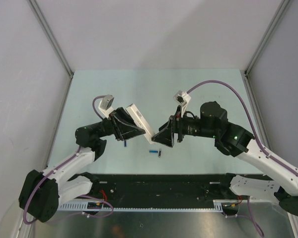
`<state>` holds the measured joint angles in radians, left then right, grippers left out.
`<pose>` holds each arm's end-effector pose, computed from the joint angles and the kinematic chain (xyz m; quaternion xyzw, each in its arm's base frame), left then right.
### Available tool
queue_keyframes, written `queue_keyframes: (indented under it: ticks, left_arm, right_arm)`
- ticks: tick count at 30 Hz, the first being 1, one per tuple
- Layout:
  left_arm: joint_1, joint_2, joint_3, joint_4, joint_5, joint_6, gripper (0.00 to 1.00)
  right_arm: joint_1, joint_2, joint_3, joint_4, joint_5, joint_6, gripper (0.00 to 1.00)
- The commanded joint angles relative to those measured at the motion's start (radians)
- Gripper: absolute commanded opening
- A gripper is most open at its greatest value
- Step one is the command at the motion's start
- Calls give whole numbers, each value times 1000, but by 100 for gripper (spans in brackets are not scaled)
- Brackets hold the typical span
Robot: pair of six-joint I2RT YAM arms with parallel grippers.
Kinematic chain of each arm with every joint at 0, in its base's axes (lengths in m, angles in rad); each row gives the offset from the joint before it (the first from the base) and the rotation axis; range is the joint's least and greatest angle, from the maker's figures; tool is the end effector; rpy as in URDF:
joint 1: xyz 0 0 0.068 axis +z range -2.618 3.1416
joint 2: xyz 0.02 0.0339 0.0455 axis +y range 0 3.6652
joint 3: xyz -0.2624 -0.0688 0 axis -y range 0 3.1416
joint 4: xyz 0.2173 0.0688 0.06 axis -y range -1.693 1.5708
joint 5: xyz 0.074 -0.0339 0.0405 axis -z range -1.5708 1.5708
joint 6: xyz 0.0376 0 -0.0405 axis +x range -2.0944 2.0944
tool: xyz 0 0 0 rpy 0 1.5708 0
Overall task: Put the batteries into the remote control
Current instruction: Remove the battery cover from the remote control.
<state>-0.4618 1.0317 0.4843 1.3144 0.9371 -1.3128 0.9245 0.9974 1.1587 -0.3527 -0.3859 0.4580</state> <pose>0.1399 -0.1035 0.3436 0.2345 0.4894 -0.7482 0.3816 0.1027 0.1597 0.4073 -0.2937 0.7084 0.5121 0.3868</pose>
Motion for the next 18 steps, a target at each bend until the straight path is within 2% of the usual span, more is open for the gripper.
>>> queue_keyframes:
  ticks: [1, 18]
  left_arm:
    - [9, -4, 7, 362, -21, -29, 0]
    - [12, 5, 10, 361, -17, -22, 0]
  right_arm:
    - [8, 17, 27, 14, -10, -28, 76]
    - [11, 11, 32, -8, -13, -39, 54]
